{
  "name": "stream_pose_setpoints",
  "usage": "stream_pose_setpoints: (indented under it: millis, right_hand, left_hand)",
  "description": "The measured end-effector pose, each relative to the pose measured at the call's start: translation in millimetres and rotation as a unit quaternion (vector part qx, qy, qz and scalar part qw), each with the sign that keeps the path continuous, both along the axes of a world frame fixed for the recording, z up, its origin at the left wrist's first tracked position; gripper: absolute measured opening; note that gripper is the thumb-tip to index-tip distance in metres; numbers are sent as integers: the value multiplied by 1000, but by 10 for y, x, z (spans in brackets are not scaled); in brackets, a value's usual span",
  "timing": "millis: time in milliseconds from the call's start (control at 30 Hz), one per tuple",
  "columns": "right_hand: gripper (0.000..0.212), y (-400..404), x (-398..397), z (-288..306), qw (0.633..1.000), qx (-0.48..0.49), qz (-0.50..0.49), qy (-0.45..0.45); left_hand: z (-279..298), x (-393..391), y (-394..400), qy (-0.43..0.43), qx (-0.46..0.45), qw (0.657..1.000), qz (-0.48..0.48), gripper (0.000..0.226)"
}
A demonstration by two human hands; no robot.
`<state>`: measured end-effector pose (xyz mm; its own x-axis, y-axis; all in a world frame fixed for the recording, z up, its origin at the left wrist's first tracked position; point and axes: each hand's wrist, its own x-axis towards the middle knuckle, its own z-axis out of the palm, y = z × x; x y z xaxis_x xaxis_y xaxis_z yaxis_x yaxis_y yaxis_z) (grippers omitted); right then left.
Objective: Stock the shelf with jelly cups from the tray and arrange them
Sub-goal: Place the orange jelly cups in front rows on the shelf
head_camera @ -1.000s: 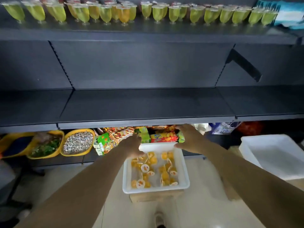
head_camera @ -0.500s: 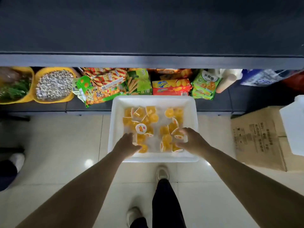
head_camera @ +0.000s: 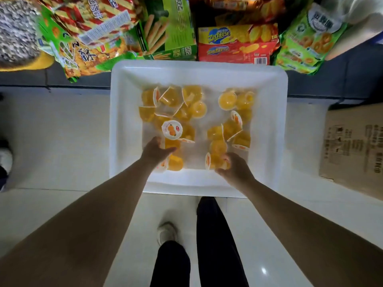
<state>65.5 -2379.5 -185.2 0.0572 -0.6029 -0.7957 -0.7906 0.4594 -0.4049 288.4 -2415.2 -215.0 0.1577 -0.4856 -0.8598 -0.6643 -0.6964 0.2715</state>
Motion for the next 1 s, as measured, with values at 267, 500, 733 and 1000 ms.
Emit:
stream_pose_setpoints:
  millis: [267, 500, 733, 1000]
  right_hand:
    - [66, 56, 132, -373, 996, 34, 77, -19]
    - [60, 66, 315, -513, 996, 3, 75, -38]
    - [55, 73, 288, -576, 998, 6, 54, -45]
    - [52, 90, 151, -381, 999, -18, 6, -44]
  left_hand:
    - [-177, 18, -108, 38, 23, 998, 35, 56]
    - [-264, 70, -95, 67, 33, 996, 46, 65]
    - [-258, 38, -50, 21, 3, 1000, -1, 68]
    - [-46, -18, 34, -12, -69, 997, 23, 64]
